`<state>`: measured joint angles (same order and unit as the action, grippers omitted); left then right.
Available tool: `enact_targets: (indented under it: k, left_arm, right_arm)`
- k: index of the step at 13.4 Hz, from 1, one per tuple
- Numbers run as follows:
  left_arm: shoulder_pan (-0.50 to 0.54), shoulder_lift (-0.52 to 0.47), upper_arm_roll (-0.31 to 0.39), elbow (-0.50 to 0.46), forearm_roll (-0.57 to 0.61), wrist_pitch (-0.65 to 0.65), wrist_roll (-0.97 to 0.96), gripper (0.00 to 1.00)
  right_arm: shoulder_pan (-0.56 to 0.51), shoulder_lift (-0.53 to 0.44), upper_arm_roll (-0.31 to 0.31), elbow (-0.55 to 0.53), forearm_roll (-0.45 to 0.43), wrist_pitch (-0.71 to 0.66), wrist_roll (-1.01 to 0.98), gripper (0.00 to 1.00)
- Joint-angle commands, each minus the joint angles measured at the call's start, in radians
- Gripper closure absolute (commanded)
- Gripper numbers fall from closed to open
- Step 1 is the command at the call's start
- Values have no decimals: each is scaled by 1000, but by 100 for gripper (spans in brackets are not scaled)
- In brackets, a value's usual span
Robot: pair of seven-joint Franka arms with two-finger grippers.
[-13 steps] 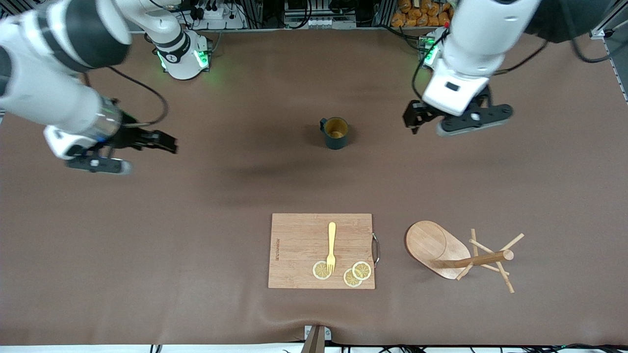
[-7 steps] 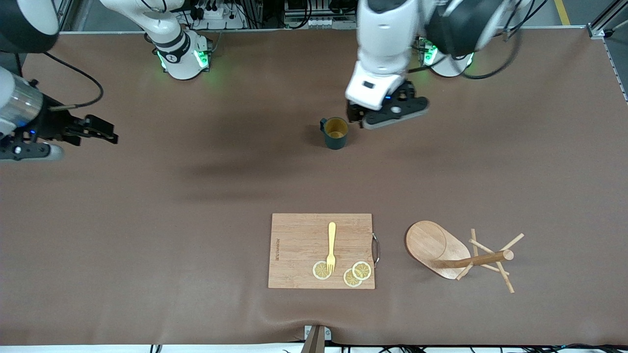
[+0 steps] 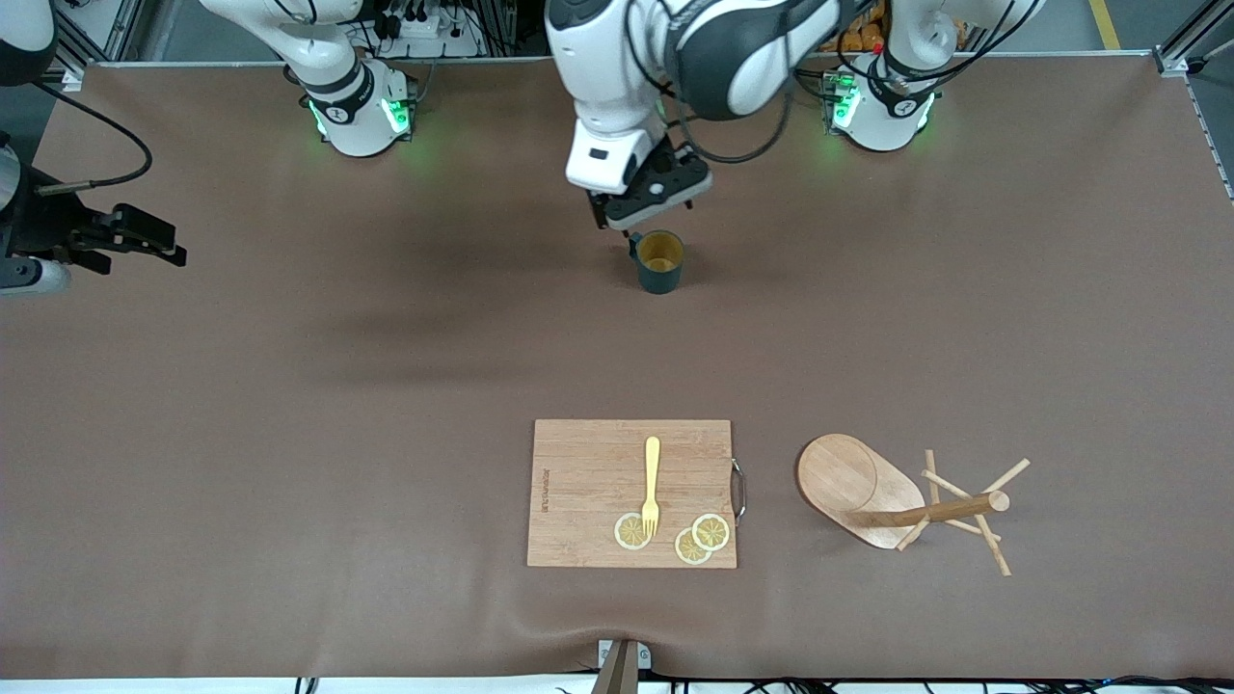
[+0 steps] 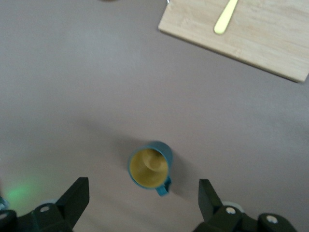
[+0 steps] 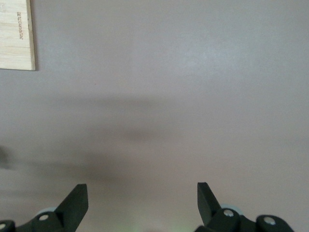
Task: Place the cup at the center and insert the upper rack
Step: 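Lower the left gripper over the teal mug's handle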
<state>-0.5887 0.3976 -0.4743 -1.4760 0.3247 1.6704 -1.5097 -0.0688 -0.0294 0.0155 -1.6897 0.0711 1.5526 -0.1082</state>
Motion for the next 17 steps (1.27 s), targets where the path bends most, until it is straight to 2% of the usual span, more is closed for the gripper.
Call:
enact_targets:
  k: [1, 3, 5, 6, 10, 17]
  left_arm:
    - [-77, 84, 10, 75, 60, -11, -121, 0]
    - [-140, 147, 13, 101, 126, -9, -223, 0]
    - [-218, 263, 17, 185, 200, 0, -410, 0]
    - [-265, 311, 49, 215, 230, 2, -484, 0]
    - [-479, 401, 255, 215, 244, 80, -651, 0]
    - [-542, 467, 276, 194, 260, 34, -846, 0]
  right_arm:
    - [12, -24, 17, 36, -24, -74, 97, 0]
    - [21, -41, 29, 35, -77, -78, 105, 0]
    - [20, -46, 29, 33, -88, -80, 107, 0]
    - [20, -46, 29, 33, -88, -80, 107, 0]
    - [20, -46, 27, 33, -86, -80, 105, 0]
    - [21, -44, 29, 32, -73, -83, 107, 0]
